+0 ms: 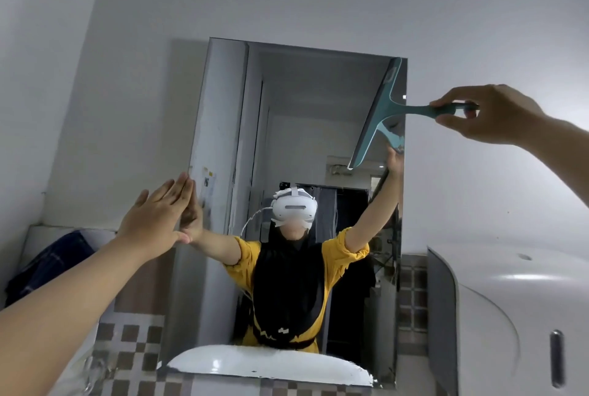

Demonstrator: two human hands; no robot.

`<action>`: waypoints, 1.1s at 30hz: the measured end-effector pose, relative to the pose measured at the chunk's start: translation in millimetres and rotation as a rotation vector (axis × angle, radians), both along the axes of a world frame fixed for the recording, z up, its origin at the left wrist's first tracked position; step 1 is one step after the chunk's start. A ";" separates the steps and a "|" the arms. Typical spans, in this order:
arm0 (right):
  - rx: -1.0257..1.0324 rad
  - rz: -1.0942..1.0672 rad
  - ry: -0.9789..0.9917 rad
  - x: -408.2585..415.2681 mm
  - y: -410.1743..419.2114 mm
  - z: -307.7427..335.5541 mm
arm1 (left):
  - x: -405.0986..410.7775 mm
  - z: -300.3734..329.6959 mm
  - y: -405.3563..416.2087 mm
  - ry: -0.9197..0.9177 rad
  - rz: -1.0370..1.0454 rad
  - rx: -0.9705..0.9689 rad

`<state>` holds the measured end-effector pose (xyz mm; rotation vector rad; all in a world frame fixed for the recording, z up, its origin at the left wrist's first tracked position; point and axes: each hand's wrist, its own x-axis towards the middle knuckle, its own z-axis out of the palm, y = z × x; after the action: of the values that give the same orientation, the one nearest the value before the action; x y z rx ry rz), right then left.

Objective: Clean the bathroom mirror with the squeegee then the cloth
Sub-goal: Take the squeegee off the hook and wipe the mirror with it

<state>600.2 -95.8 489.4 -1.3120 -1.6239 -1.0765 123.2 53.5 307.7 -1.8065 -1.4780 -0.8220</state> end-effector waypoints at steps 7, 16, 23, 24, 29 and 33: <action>0.027 -0.027 0.017 -3.8 0.5 -8.6 | 3.8 0.2 -0.3 -0.015 0.057 -0.035; -0.011 0.002 0.213 -34.1 10.0 -38.8 | 3.8 0.3 2.3 -0.018 0.020 -0.027; -0.124 0.075 0.441 -98.3 29.0 -75.6 | -6.4 -1.3 5.0 -0.005 -0.133 0.006; -0.132 0.094 0.485 -108.5 30.8 -79.1 | -8.5 -1.6 6.1 0.001 -0.141 0.008; -0.128 0.237 0.715 -159.7 43.8 -93.1 | -10.9 -4.1 12.8 -0.021 -0.222 0.010; -0.092 0.374 1.002 -209.6 55.1 -95.5 | -13.5 -3.6 18.5 -0.023 -0.209 -0.023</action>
<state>390.6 -40.7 394.0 -1.2258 -1.0602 -0.0461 109.7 72.0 304.1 -1.9993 -1.3321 -0.9335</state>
